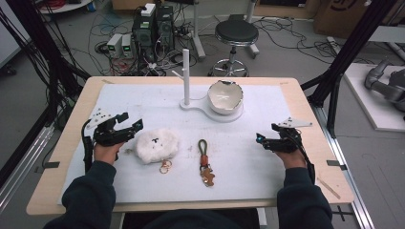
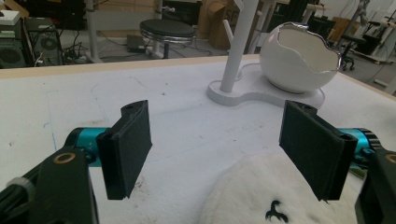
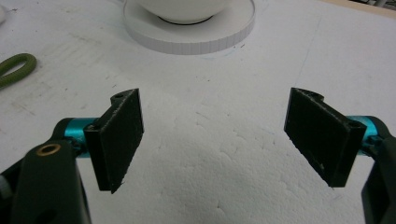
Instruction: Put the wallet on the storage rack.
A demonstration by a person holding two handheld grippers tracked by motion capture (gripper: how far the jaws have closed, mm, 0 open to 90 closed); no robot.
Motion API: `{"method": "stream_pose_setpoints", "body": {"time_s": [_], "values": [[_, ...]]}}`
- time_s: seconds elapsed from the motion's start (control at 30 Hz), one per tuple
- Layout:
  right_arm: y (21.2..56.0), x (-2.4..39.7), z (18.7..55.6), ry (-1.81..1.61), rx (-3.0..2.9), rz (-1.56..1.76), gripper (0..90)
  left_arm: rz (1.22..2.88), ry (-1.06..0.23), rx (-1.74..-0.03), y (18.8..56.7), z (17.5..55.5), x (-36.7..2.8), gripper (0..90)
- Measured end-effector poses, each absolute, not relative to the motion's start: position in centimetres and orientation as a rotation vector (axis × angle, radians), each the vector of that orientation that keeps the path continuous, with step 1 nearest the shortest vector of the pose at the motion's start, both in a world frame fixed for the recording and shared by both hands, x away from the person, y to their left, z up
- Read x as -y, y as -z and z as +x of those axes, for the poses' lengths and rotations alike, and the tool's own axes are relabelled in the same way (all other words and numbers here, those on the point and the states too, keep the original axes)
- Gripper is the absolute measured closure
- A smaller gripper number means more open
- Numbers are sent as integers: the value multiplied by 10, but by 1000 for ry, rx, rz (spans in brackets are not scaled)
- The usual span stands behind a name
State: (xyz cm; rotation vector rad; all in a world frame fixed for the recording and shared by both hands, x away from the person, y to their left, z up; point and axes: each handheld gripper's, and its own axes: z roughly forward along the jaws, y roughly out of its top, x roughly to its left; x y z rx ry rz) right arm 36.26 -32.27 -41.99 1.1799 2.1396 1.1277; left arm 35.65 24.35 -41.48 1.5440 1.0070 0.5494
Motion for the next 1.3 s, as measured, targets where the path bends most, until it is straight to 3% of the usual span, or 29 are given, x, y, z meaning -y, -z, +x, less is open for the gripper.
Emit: {"method": "stream_pose_setpoints", "body": {"time_s": [0.7,0.83,1.0,1.3], "values": [[420,318,363,-1160,-2159,1171,203,1583,-418,-1011,418,370,-235,250],[419,315,363,-1173,-2170,1165,270,1672,-379,-1035,425,374,-230,246],[422,309,365,-1163,-2203,1160,274,1830,-338,-1054,435,377,-222,246],[423,302,367,-1171,-2241,1131,274,1947,-298,-1146,447,381,-222,275]]}}
